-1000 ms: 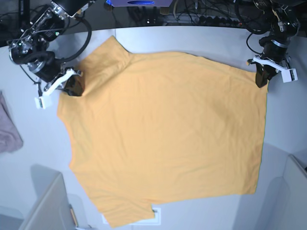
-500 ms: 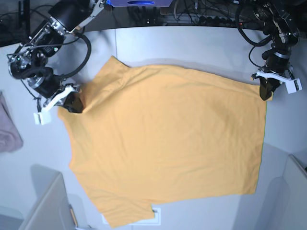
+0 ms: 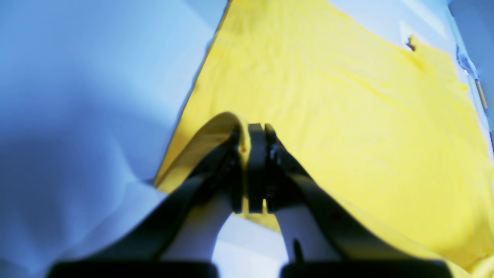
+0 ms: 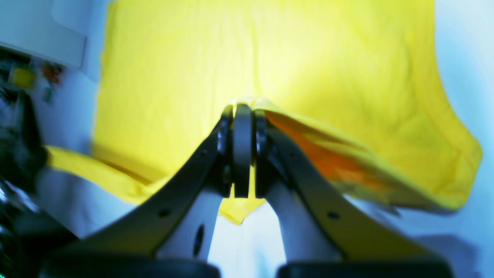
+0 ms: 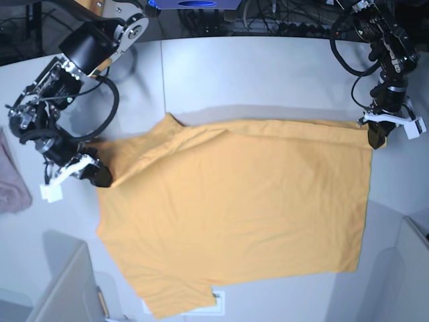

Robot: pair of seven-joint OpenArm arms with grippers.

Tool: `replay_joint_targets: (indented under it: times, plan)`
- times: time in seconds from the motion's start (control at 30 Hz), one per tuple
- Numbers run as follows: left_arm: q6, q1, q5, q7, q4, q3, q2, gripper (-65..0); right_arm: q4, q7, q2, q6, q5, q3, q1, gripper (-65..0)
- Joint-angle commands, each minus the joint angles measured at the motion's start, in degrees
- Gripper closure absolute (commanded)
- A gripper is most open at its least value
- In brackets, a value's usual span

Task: Fold the T-shirt properly
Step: 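Lift the shoulder corners and pull them toward the hem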

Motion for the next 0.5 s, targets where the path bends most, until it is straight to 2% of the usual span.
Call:
replay_joint_targets:
  times: [0.0,0.1,0.47]
  plan:
    - [0.56,-0.96,-0.90,-1.46,0.91,-0.26,-0.87,0.0,-0.91,0.98,0.43,-0.50,1.19,-0.06,1.52,0.0]
    - [2.23,-2.20,-0.90,-1.46,0.91,-0.26,-1.05,0.0,-3.64,3.44,1.66,-0.67,1.45,-0.50,2.32,0.0]
    - [2.23,-6.24,-0.81,-1.28,-3.66,0.27,-1.23,0.0,-13.57,7.05,3.86,-0.85,1.19,-0.67,7.06,0.0]
